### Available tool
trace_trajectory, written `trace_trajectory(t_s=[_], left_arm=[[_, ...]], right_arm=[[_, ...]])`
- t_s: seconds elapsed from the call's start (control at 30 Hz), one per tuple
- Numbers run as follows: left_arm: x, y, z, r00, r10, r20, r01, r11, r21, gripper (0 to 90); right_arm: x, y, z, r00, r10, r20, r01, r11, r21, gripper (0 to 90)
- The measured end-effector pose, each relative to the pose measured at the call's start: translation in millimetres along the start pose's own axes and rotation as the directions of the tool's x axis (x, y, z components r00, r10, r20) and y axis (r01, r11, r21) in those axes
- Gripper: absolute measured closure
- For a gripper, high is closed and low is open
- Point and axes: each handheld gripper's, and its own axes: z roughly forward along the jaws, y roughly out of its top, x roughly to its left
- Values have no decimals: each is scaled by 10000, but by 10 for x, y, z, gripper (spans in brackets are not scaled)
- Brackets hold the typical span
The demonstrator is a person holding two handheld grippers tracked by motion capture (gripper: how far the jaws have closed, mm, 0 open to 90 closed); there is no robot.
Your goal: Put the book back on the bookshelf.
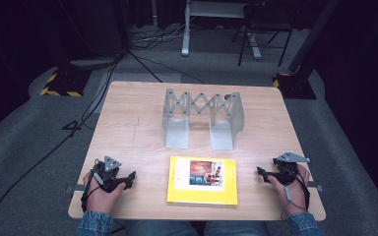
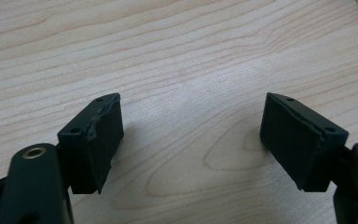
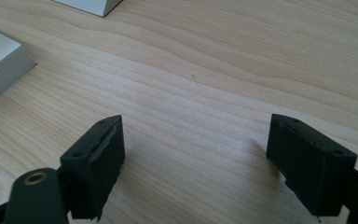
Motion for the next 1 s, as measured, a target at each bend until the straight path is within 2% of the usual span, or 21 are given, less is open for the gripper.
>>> trace_trajectory(t_s=[0.83,0.9,1.0], left_arm=[[16,31,21,10000,71,31,-71,10000,35,225],[18,44,1,10000,16,31,-16,9999,172,248],[5,61,-33,9999,-140,54,140,9999,55,256]], right_arm=[[4,-5,-10,9999,-50,-97,50,10000,-33,225],[4,-5,-10,9999,-48,-101,47,10000,-35,224],[4,-5,-11,9999,-56,-97,55,10000,-30,226]])
